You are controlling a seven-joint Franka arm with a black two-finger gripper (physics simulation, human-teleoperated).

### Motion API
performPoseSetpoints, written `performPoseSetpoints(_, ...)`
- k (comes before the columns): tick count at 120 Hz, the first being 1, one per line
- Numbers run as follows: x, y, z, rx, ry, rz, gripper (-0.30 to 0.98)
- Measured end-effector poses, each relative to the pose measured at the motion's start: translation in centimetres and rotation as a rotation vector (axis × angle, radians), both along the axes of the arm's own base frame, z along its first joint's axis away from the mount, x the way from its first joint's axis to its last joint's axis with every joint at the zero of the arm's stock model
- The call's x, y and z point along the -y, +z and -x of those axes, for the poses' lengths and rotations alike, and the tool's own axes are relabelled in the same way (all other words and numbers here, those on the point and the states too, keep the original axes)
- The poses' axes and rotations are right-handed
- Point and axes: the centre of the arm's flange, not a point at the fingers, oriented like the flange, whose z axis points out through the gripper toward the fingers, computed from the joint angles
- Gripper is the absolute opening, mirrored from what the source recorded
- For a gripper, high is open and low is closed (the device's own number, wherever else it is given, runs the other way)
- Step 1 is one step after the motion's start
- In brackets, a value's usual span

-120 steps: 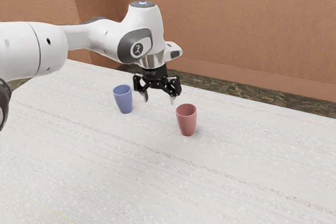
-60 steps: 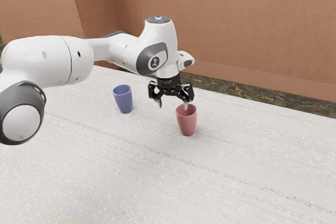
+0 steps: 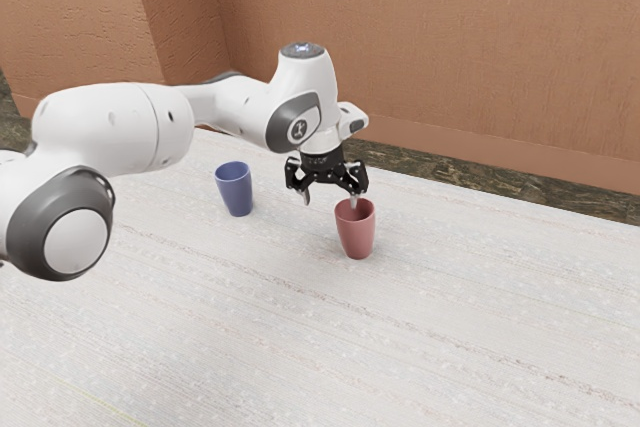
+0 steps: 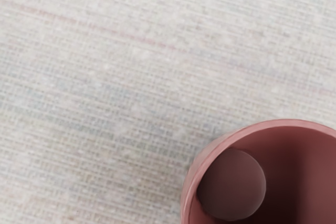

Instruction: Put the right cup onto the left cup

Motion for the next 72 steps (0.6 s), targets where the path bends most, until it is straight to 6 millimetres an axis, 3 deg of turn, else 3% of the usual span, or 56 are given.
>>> performPoseSetpoints(55, -0.1, -2.9, -0.3, -0.004, -0.01, 0.006, 0.68)
performPoseSetpoints(72, -0.1, -3.1, -0.3, -0.002, -0.016, 0.005, 0.36)
